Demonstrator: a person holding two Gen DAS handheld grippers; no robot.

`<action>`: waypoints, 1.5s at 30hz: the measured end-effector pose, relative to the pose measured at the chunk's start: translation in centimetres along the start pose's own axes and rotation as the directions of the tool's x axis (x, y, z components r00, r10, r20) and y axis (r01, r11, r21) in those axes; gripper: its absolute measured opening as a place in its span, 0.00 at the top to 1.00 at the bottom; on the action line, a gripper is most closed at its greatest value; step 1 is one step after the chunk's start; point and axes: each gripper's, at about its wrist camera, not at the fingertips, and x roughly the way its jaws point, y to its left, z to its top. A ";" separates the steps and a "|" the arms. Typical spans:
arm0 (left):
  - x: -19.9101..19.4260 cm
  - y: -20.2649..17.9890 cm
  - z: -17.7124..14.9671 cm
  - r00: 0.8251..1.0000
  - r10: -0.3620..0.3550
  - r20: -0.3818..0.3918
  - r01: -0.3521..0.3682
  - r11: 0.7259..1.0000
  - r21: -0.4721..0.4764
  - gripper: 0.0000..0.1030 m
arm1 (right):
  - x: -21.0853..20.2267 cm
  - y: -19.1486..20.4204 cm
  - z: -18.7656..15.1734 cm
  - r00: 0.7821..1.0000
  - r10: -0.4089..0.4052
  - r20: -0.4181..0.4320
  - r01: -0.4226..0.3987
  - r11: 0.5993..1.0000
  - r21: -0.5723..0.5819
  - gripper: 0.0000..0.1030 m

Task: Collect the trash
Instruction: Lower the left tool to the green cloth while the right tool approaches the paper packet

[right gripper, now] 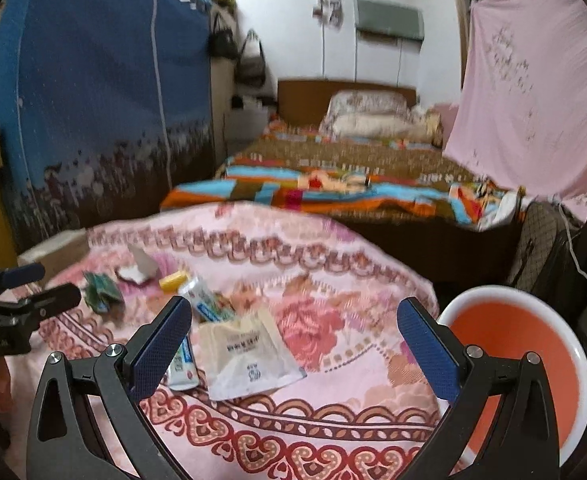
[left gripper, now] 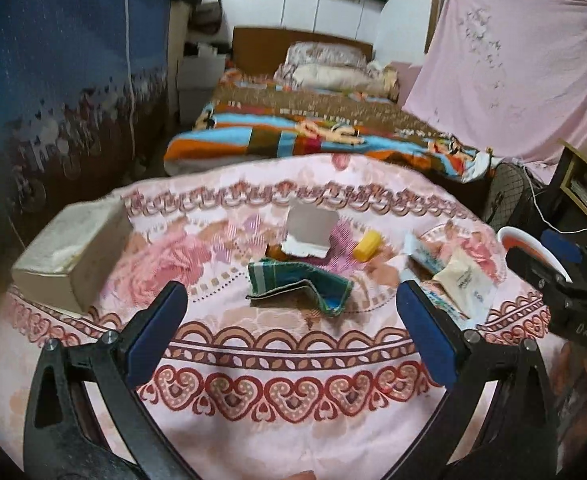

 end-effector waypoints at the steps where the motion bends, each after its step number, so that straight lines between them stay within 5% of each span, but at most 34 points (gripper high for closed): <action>1: 0.4 0.1 0.1 1.000 0.000 -0.017 0.000 1.000 -0.005 0.13 | 0.5 0.0 0.0 1.000 0.003 -0.028 -0.003 1.000 0.002 0.00; 10: 2.3 0.1 0.9 0.999 -0.021 -0.050 0.020 0.999 -0.025 0.21 | 3.7 0.5 -0.6 0.974 0.095 -0.207 -0.097 0.995 -0.001 0.00; 16: 3.4 -0.1 0.8 0.995 -0.050 -0.091 0.049 0.999 -0.016 0.42 | 5.2 1.9 -1.1 0.956 0.072 -0.286 -0.095 0.993 -0.065 0.02; 20: 3.4 -0.2 0.7 0.993 -0.067 -0.093 0.066 0.998 -0.012 0.53 | 5.4 1.7 -1.2 0.950 0.081 -0.301 -0.103 0.993 -0.059 0.06; 31: 1.8 -1.7 0.5 0.993 -0.113 -0.031 0.115 0.992 0.056 0.56 | 5.8 2.2 -1.2 0.947 0.039 -0.318 -0.071 0.993 -0.090 0.17; 33: 1.6 -1.8 0.4 0.993 -0.117 -0.028 0.119 0.991 0.060 0.56 | 5.8 2.1 -1.2 0.947 0.047 -0.319 -0.079 0.993 -0.087 0.21; 35: 1.5 -1.8 0.3 0.992 -0.121 -0.025 0.122 0.991 0.059 0.56 | 5.8 2.1 -1.3 0.945 0.068 -0.319 -0.098 0.992 -0.080 0.37; 45: 0.7 -2.2 0.0 0.993 -0.121 0.008 0.120 0.990 0.070 0.56 | 5.3 2.3 -1.2 0.953 0.091 -0.291 -0.118 0.990 -0.078 0.60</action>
